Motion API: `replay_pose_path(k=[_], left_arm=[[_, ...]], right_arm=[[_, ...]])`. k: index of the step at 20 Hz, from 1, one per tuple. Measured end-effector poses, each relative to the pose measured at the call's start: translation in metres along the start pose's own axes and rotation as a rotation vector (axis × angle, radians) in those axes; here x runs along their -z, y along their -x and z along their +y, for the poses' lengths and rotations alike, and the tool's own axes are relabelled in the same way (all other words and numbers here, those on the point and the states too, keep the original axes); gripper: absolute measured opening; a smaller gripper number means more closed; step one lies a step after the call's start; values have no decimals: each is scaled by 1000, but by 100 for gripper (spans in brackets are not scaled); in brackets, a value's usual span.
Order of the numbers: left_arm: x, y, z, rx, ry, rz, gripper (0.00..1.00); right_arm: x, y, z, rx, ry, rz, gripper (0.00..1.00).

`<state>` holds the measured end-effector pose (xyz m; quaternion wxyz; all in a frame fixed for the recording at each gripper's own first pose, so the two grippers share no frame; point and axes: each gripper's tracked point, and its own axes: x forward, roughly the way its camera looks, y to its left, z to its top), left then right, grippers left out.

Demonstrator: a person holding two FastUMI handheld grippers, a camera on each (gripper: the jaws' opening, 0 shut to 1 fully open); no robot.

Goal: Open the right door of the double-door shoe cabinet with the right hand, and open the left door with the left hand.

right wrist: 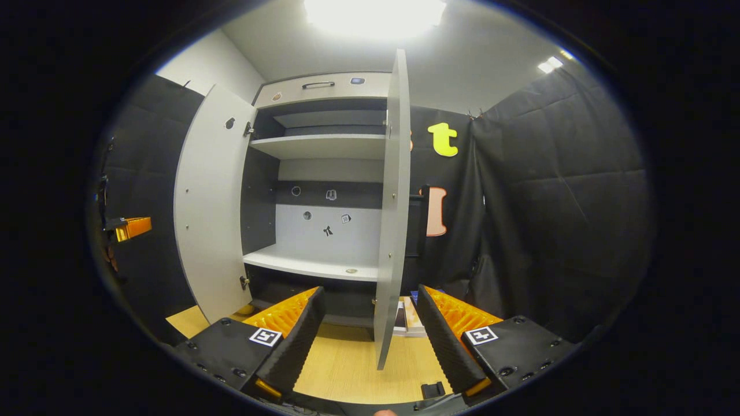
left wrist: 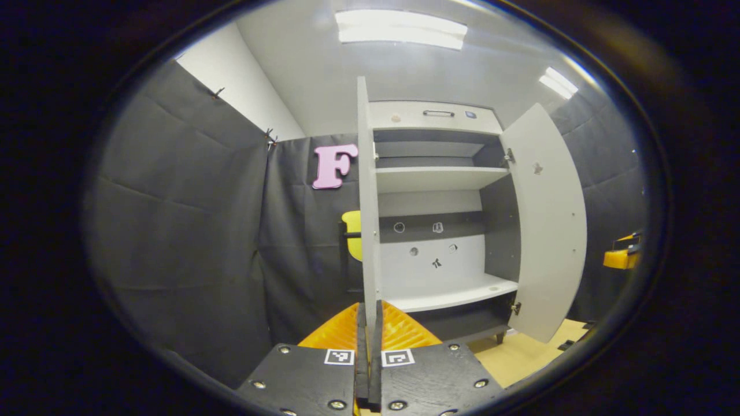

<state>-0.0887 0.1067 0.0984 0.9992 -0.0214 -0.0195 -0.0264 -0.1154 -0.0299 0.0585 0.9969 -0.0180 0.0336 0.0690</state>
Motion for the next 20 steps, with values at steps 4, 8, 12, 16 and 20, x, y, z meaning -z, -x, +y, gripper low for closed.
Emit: replay_pose_path(k=[4, 8, 12, 16, 20], left_arm=[[16, 19, -15, -19, 11, 31, 2], [18, 29, -26, -11, 19, 30, 2], [16, 43, -35, -2, -34, 13, 43], [16, 49, -35, -33, -56, 2, 95], [18, 56, -34, -63, -39, 2, 95]], right_arm=[[-9, 10, -6, -10, -8, -48, 94], [-13, 18, -12, -8, -14, -72, 99], [-11, 21, -19, -3, -18, -71, 99], [-10, 26, -26, 3, -13, -74, 99], [-13, 29, -29, 7, -24, -86, 99]])
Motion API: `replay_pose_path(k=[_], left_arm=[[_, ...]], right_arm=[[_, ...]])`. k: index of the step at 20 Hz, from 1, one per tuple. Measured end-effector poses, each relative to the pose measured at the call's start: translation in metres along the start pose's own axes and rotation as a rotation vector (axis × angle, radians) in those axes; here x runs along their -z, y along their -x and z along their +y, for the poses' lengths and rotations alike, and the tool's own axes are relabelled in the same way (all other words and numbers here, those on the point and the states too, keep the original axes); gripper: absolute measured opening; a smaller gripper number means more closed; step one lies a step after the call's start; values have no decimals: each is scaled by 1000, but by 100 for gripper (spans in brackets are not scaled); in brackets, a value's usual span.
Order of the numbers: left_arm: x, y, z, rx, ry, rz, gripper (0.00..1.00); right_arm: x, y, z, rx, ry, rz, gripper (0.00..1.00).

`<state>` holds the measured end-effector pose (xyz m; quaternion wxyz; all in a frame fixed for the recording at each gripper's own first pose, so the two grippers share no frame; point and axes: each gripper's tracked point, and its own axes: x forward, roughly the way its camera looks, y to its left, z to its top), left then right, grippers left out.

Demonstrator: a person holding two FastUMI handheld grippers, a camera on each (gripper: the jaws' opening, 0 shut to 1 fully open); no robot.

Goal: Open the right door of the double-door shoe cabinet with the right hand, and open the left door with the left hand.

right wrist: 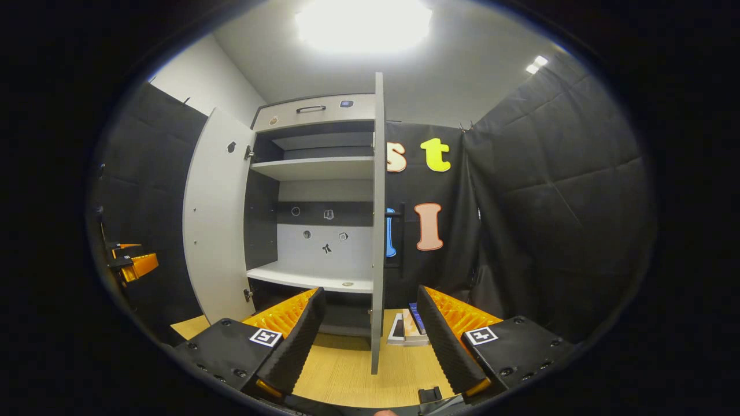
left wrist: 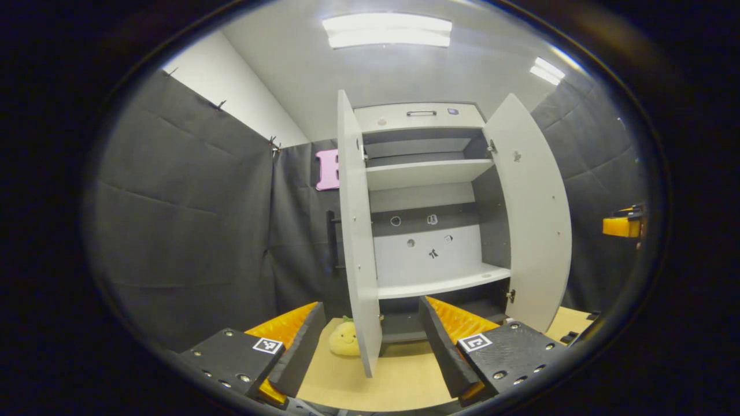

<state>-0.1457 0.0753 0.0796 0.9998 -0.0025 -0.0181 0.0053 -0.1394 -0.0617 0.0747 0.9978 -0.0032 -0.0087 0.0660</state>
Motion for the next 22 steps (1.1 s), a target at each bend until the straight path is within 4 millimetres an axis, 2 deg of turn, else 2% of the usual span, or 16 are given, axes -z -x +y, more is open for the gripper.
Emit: replay_pose_path(k=[1, 2, 3, 4, 5, 6, 7, 12, 22], left_arm=[[1, 1, 1, -2, -1, 1, 95], [2, 1, 1, -4, -3, 5, 95], [3, 1, 1, -8, -3, 8, 95], [3, 1, 0, -9, -1, 8, 95], [3, 2, 1, -12, 2, 6, 95], [2, 2, 0, -11, 2, 5, 95], [2, 3, 1, -15, -2, -1, 95], [-9, 2, 10, -41, -22, -38, 95], [-12, 2, 13, -44, -29, -56, 95]], right_arm=[[-1, -1, 0, 1, 1, -3, 99], [-4, 0, 0, 0, 3, -8, 94], [-6, -1, 0, 0, 4, -14, 99], [-7, -1, 0, 1, 6, -19, 94], [-9, -1, -1, 3, 7, -24, 99], [-10, -2, -1, 6, 10, -28, 94], [-11, -1, -1, 10, 12, -33, 99], [-17, 1, 1, 20, 20, -51, 99], [-12, -4, 4, 25, 29, -42, 99]])
